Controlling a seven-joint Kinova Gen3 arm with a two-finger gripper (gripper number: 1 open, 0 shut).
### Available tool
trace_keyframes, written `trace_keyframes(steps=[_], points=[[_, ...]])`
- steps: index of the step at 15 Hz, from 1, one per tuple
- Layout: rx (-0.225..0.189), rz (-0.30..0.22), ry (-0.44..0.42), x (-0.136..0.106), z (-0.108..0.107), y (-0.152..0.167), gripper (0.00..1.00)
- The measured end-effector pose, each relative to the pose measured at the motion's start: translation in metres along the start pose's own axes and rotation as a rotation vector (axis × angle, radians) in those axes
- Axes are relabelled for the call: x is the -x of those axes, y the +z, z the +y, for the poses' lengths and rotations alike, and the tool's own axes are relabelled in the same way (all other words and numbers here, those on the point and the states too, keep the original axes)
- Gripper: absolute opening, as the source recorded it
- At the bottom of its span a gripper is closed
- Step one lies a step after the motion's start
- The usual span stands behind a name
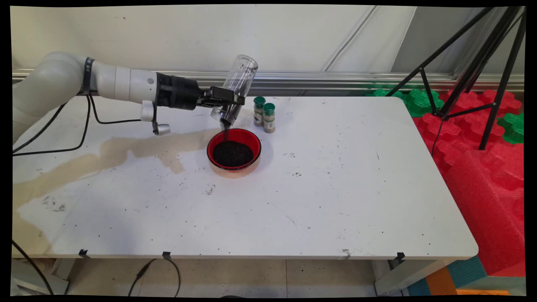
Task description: Pour the black seasoning powder in the red bowl
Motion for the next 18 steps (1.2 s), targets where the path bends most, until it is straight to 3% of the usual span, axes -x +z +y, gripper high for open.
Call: trace_keyframes(steps=[18], points=[[-0.008, 0.001, 0.019, -0.0106, -0.0072, 0.0037, 0.0]])
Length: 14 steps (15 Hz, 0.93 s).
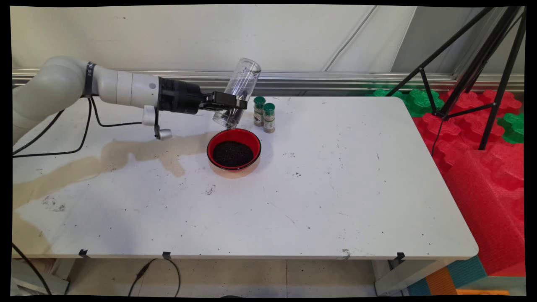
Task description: Pour the black seasoning powder in the red bowl
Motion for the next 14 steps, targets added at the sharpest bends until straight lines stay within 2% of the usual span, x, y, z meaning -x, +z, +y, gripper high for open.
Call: trace_keyframes(steps=[14], points=[[-0.013, -0.017, 0.091, 0.0019, -0.0007, 0.0015, 0.0]])
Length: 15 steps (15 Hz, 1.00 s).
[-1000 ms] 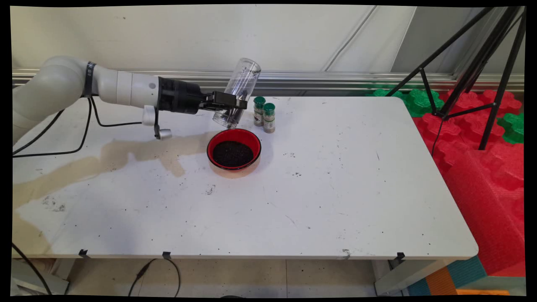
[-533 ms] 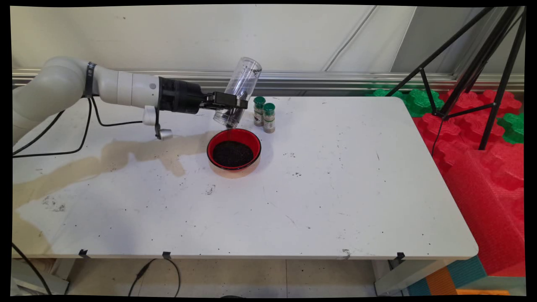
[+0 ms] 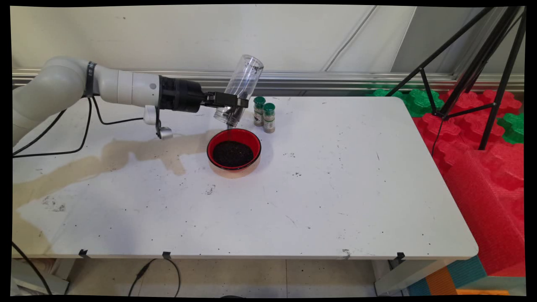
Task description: Pour the black seasoning powder in the red bowl
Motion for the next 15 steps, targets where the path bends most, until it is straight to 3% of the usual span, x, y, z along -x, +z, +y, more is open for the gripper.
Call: trace_keyframes(steps=[15], points=[[-0.032, -0.033, 0.165, 0.01, -0.0023, -0.0041, 0.0]])
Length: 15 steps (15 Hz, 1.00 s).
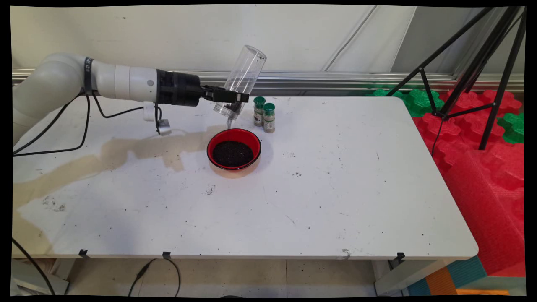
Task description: Pour the black seasoning powder in the red bowl
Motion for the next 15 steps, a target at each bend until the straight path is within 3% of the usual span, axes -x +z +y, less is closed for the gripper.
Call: trace_keyframes(steps=[9, 15], points=[[-0.015, -0.013, 0.046, 0.0055, 0.0003, -0.0037, 0.0], [-0.018, -0.012, 0.03, 0.0076, 0.0, -0.0086, 0.0]])
